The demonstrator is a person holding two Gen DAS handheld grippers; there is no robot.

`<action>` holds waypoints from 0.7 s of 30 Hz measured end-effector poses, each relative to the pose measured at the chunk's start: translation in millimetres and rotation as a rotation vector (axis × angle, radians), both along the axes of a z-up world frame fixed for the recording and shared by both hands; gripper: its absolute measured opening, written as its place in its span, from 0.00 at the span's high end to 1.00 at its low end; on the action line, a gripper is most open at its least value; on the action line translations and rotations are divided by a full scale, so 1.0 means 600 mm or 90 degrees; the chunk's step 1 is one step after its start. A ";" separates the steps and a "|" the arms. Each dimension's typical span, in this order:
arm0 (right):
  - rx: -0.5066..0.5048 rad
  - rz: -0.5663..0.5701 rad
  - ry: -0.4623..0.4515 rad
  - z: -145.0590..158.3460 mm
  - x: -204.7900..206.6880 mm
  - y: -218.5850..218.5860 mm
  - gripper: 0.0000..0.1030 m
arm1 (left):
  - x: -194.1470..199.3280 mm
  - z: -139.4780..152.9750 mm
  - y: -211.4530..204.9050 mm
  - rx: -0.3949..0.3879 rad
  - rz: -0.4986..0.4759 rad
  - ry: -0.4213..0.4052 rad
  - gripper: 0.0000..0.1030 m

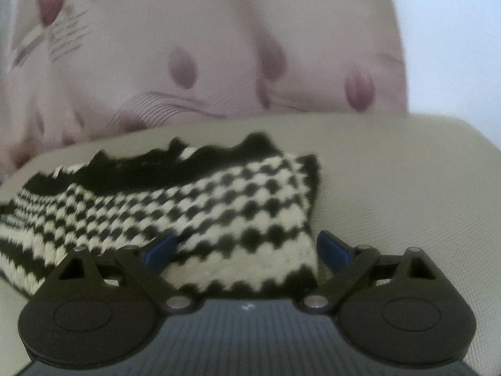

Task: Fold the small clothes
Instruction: 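Close the left tool on the side edge of the folded cardigan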

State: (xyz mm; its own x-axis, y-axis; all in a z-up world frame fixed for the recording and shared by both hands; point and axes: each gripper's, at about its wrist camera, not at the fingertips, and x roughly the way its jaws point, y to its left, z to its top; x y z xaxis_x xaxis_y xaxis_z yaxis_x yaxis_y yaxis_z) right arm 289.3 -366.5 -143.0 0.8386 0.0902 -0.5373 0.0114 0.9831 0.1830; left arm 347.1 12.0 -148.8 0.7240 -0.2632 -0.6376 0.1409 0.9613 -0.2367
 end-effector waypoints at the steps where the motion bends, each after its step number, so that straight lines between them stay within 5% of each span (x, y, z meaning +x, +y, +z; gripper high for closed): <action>1: 0.012 0.000 0.002 -0.001 0.000 -0.005 0.07 | 0.009 0.002 0.003 -0.003 -0.015 0.009 0.08; 10: 0.014 -0.005 0.000 0.000 0.003 -0.009 0.06 | 0.095 0.001 0.035 -0.067 -0.149 0.059 0.23; 12: 0.007 -0.007 -0.004 0.000 0.000 -0.004 0.06 | 0.104 -0.001 0.033 -0.062 -0.165 0.056 0.52; 15: -0.003 -0.010 -0.010 0.001 -0.004 0.000 0.06 | 0.118 -0.014 0.045 -0.143 -0.175 0.091 0.77; 21: -0.010 -0.013 -0.014 0.001 -0.005 0.004 0.06 | 0.097 -0.017 0.035 -0.136 -0.148 0.055 0.77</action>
